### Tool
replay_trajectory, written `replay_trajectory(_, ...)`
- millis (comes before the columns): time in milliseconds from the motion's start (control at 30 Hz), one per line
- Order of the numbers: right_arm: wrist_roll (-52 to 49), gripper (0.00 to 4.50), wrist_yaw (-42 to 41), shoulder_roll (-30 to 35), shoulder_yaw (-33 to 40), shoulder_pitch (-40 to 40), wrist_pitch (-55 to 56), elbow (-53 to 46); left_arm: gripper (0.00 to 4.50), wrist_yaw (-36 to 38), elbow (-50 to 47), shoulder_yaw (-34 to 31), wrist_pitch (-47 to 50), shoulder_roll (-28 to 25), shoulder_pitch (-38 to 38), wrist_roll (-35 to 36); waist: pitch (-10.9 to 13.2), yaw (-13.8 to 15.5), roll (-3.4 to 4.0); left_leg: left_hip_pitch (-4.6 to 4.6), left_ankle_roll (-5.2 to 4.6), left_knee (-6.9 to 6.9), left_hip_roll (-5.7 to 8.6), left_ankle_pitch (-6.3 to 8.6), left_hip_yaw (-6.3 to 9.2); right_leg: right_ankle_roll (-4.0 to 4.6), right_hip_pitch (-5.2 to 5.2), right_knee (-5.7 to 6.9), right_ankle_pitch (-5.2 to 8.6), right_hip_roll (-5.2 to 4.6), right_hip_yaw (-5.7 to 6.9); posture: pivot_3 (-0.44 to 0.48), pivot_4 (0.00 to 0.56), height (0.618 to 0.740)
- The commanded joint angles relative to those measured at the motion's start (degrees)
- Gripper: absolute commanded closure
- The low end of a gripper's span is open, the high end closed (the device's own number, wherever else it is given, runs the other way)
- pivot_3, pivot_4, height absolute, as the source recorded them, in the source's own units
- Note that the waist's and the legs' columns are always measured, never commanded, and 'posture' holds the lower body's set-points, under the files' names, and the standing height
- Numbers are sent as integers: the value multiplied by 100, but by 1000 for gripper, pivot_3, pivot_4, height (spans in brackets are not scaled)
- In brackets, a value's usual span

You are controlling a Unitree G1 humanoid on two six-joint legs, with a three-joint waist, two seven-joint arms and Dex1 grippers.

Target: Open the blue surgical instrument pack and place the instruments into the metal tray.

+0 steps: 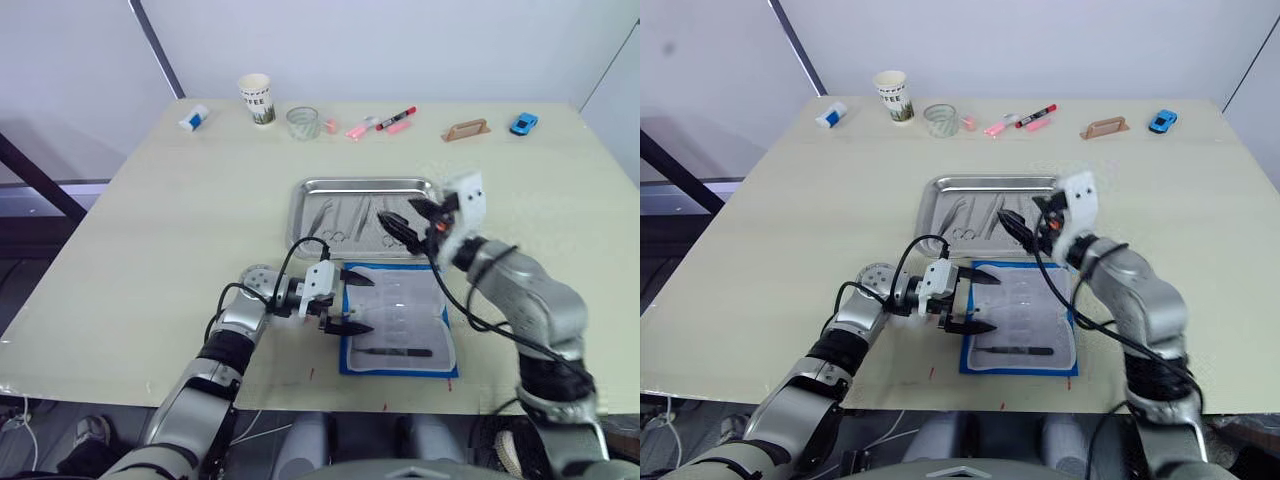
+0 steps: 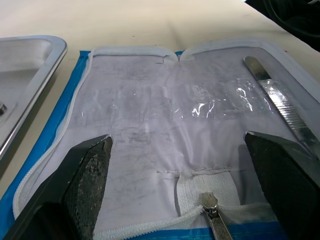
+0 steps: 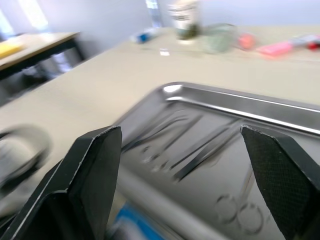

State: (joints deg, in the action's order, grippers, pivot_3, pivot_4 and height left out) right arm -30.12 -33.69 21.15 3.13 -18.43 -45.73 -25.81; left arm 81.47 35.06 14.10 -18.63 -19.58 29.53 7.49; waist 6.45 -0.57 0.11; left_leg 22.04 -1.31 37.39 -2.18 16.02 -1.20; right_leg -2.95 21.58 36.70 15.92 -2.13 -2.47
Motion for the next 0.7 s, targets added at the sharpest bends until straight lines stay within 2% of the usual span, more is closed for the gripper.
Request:
replay_trajectory(33,-552,359,-1187,689,366,442,365,-489,0,25,520,193,61,1,-216,-209,10,-13,-14,-6,0,0,-3,0,-1,6,0,0,4,1,-2,0,150,740)
replay_trajectory(133,-645,359,-1854,1296,565,863,772,-445,0,52,557,190,42,10,-182,-204,23,-21,-27,-10,0,0,-2,0,0,18,-1,0,10,9,-8,0,150,740)
replay_trajectory(167,-678,168,-2185,1558,716,1095,910,-414,0,60,569,188,42,16,-164,-201,27,-18,-28,-10,0,0,-2,0,0,19,-2,0,10,9,-9,0,150,740)
replay_trajectory(333,-654,168,-3435,2549,1454,2140,1665,-163,0,97,669,155,3,18,-81,-189,31,6,-33,-8,0,-1,2,0,2,14,-2,-5,11,8,-10,0,150,740)
replay_trajectory(500,-701,168,-4127,3079,2332,2895,2051,51,0,161,793,116,-59,-46,-37,-184,32,7,-34,-11,-1,0,5,0,2,6,-3,-4,5,13,-11,0,150,740)
replay_trajectory(700,-694,168,-4510,3342,2937,3410,2247,159,0,228,911,97,-131,-104,3,-181,33,0,-35,-18,0,0,4,-1,5,3,-3,-4,15,24,-15,0,150,740)
